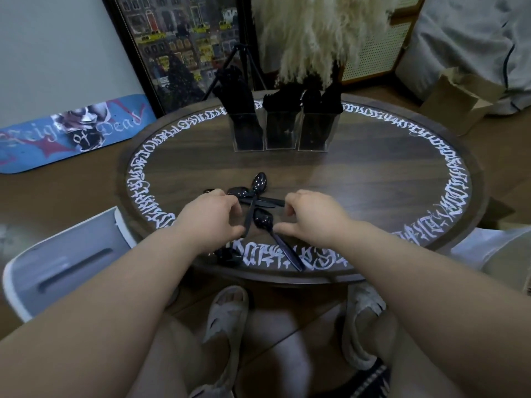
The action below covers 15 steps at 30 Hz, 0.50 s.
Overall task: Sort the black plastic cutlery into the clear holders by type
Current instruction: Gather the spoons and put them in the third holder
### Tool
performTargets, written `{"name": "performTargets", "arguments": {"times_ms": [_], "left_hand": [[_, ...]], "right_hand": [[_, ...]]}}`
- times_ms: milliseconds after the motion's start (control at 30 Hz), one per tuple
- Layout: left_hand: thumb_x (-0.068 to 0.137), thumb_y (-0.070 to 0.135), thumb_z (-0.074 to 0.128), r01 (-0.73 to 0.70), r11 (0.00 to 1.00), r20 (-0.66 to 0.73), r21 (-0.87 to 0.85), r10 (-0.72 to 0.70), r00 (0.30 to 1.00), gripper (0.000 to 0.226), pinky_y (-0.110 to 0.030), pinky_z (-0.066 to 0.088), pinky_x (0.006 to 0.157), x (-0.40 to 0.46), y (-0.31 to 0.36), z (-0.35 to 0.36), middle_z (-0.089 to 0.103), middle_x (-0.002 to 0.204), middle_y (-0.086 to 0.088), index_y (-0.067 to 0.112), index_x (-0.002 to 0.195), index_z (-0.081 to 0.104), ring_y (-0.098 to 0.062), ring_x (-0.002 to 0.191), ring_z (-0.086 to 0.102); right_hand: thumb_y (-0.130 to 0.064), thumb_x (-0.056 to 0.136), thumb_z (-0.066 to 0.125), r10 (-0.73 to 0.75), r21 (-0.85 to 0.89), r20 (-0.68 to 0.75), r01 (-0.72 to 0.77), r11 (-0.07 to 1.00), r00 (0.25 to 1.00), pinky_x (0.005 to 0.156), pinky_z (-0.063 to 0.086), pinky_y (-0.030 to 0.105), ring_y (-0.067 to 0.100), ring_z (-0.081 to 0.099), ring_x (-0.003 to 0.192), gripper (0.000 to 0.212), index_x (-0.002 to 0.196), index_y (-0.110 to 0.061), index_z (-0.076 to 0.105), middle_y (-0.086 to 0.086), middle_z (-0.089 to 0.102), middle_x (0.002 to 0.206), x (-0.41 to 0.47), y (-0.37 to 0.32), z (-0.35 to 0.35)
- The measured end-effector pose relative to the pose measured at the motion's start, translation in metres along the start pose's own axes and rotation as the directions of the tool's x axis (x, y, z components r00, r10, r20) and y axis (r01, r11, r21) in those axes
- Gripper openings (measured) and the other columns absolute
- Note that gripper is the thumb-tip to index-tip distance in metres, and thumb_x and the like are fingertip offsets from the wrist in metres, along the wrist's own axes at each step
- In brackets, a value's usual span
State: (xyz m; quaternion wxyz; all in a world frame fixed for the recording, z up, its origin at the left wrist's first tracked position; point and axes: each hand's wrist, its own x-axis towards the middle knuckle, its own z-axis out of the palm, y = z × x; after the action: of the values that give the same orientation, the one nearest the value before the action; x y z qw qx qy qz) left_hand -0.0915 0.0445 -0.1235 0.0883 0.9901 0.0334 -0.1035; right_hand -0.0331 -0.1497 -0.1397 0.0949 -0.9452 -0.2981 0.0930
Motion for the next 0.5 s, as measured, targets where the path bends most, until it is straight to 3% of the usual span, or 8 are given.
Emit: {"name": "performTargets", "arguments": {"times_ms": [67, 167, 333, 433, 500], "left_hand": [[0.085, 0.022, 0.060, 0.001, 1.000, 0.063, 0.018, -0.002, 0.998, 0.024, -0.031, 0.044, 0.089, -0.003, -0.012, -0.002, 0.052, 0.117, 0.005, 0.032, 0.106, 0.061, -0.017, 0.110, 0.047], [0.084, 0.017, 0.059, 0.004, 0.999, 0.177, 0.047, -0.012, 0.984, 0.029, -0.032, 0.043, 0.095, -0.009, -0.027, -0.004, 0.053, 0.112, 0.007, 0.035, 0.106, 0.062, -0.017, 0.113, 0.042], [0.085, 0.013, 0.059, 0.023, 1.000, 0.207, 0.020, -0.027, 0.978, 0.029, -0.030, 0.045, 0.093, -0.007, -0.037, 0.001, 0.054, 0.116, 0.005, 0.034, 0.104, 0.064, -0.016, 0.108, 0.050], [0.085, 0.011, 0.061, 0.032, 0.999, 0.206, -0.034, -0.024, 0.978, 0.025, -0.028, 0.048, 0.088, -0.004, -0.037, 0.002, 0.056, 0.114, 0.006, 0.033, 0.096, 0.062, -0.013, 0.099, 0.054], [0.084, 0.011, 0.062, 0.016, 0.999, 0.224, -0.050, -0.004, 0.975, 0.028, -0.027, 0.047, 0.090, -0.003, -0.038, 0.001, 0.053, 0.116, 0.005, 0.031, 0.104, 0.064, -0.014, 0.103, 0.053]], "right_hand": [[-0.060, 0.081, 0.060, 0.005, 0.034, -0.036, -0.004, 0.999, 0.999, 0.076, 0.050, 0.033, 0.018, 0.057, 0.091, 0.048, 0.108, -0.021, 0.057, 0.000, 0.058, 0.106, 0.009, -0.006, 0.006], [-0.059, 0.080, 0.063, -0.017, 0.063, -0.014, 0.018, 0.998, 1.000, 0.079, 0.049, 0.033, 0.021, 0.058, 0.099, 0.061, 0.124, -0.019, 0.054, 0.001, 0.055, 0.115, 0.019, -0.016, 0.014], [-0.046, 0.087, 0.062, -0.063, 0.000, 0.027, 0.063, 0.998, 0.998, 0.084, 0.046, 0.032, 0.024, 0.057, 0.105, 0.049, 0.127, -0.018, 0.057, 0.005, 0.061, 0.114, 0.031, -0.021, 0.017], [-0.043, 0.089, 0.057, -0.045, -0.024, 0.029, 0.046, 0.999, 0.999, 0.083, 0.051, 0.035, 0.025, 0.061, 0.098, 0.041, 0.119, -0.015, 0.062, 0.005, 0.067, 0.105, 0.034, -0.021, 0.017], [-0.041, 0.091, 0.053, -0.025, -0.046, 0.035, 0.027, 0.999, 0.999, 0.078, 0.053, 0.036, 0.025, 0.062, 0.091, 0.036, 0.111, -0.013, 0.064, 0.006, 0.068, 0.098, 0.034, -0.021, 0.017]]}}
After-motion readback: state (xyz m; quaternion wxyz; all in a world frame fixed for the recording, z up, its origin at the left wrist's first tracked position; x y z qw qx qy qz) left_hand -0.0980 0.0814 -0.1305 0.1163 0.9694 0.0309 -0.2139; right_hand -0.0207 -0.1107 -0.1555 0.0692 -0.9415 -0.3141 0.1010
